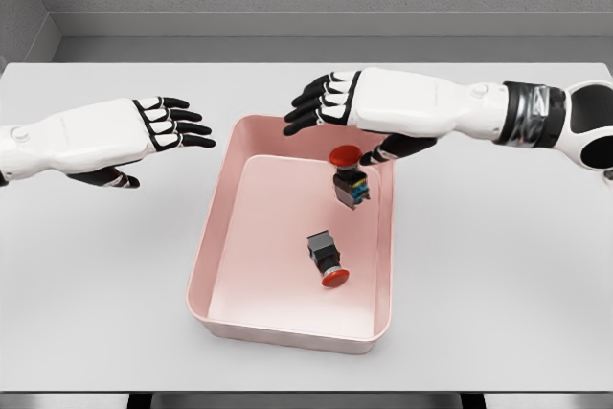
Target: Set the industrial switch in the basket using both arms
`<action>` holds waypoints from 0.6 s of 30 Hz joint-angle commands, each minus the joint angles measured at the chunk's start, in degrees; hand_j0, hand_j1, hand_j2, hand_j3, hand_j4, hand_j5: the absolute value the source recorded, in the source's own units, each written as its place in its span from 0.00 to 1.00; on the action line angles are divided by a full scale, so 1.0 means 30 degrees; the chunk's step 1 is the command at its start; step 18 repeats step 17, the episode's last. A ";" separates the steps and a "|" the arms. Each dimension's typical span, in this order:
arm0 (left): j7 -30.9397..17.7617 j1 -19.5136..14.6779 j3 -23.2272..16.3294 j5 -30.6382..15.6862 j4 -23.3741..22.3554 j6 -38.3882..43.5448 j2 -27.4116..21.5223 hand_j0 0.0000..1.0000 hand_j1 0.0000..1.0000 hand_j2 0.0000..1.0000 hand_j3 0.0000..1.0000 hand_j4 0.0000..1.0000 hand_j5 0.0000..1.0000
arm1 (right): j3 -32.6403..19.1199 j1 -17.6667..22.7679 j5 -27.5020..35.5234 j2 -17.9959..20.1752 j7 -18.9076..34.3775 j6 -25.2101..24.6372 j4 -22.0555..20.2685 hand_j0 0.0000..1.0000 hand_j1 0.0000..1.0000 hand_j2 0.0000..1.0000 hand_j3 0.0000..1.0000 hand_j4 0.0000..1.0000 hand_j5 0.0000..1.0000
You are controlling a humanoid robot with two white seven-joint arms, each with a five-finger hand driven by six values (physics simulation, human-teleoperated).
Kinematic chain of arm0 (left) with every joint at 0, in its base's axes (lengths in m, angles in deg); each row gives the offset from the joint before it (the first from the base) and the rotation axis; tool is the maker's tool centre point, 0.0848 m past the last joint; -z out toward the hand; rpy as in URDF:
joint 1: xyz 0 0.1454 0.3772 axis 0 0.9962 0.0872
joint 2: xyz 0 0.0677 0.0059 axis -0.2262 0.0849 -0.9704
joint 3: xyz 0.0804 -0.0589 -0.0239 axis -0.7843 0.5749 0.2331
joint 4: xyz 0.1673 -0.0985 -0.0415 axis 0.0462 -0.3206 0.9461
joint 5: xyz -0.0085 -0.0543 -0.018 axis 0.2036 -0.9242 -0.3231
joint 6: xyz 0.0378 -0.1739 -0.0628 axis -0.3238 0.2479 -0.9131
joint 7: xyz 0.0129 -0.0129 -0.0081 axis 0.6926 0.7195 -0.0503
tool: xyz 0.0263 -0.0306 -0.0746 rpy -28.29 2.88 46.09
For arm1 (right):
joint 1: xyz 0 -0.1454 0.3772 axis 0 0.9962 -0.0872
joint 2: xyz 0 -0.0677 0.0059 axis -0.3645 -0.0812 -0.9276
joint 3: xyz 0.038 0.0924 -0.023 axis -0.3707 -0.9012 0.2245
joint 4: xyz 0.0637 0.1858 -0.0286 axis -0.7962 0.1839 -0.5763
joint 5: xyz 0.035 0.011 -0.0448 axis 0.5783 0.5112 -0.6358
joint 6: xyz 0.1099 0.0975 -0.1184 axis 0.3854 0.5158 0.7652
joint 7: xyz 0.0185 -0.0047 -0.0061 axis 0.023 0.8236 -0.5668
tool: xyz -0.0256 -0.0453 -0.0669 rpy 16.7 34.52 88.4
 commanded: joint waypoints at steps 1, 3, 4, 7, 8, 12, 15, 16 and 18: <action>0.0010 0.0000 0.0026 -0.0121 -0.0002 0.0017 0.0002 1.00 1.00 1.00 1.00 1.00 1.00 | 0.0013 0.0000 0.0137 -0.0037 0.0008 -0.0033 -0.0003 1.00 1.00 1.00 1.00 1.00 1.00; 0.0010 0.0000 0.0026 -0.0121 0.0027 0.0017 0.0002 1.00 1.00 1.00 1.00 1.00 1.00 | 0.0305 -0.0117 0.0137 -0.0155 -0.0080 -0.0033 -0.0003 1.00 1.00 1.00 1.00 1.00 1.00; 0.0010 0.0000 0.0026 -0.0121 -0.0002 0.0017 0.0032 1.00 1.00 1.00 1.00 1.00 1.00 | 0.0686 -0.0293 0.0137 -0.0301 -0.0080 -0.0033 -0.0032 1.00 1.00 1.00 1.00 1.00 1.00; 0.0010 0.0000 0.0026 -0.0121 0.0027 0.0017 0.0032 1.00 1.00 1.00 1.00 1.00 1.00 | 0.0951 -0.0586 0.0137 -0.0419 -0.0051 -0.0033 -0.0003 1.00 1.00 1.00 1.00 1.00 1.00; 0.0010 0.0029 0.0026 -0.0150 0.0027 0.0017 0.0061 1.00 1.00 1.00 1.00 1.00 1.00 | 0.0921 -0.0586 0.0137 -0.0331 -0.0080 -0.0033 -0.0003 1.00 1.00 1.00 1.00 1.00 1.00; 0.0069 0.0029 0.0026 -0.0150 0.0027 0.0017 0.0032 1.00 1.00 1.00 1.00 1.00 1.00 | -0.0426 -0.0352 0.0137 0.2100 -0.0080 -0.0033 0.0026 1.00 1.00 1.00 1.00 1.00 1.00; 0.0157 0.0029 0.0055 -0.0150 0.0027 0.0017 0.0003 1.00 1.00 1.00 1.00 1.00 1.00 | -0.2270 0.0643 0.0166 0.4092 -0.0138 -0.0033 0.0085 1.00 1.00 1.00 1.00 1.00 1.00; 0.0186 0.0029 0.0055 -0.0150 0.0027 0.0017 0.0032 1.00 1.00 1.00 1.00 1.00 1.00 | -0.3238 0.1581 0.0166 0.4532 -0.0138 -0.0033 0.0114 1.00 1.00 1.00 1.00 1.00 1.00; 0.0186 0.0029 0.0055 -0.0150 0.0027 0.0017 0.0032 1.00 1.00 1.00 1.00 1.00 1.00 | -0.3766 0.2109 0.0166 0.4650 -0.0138 -0.0033 0.0114 1.00 1.00 1.00 1.00 1.00 1.00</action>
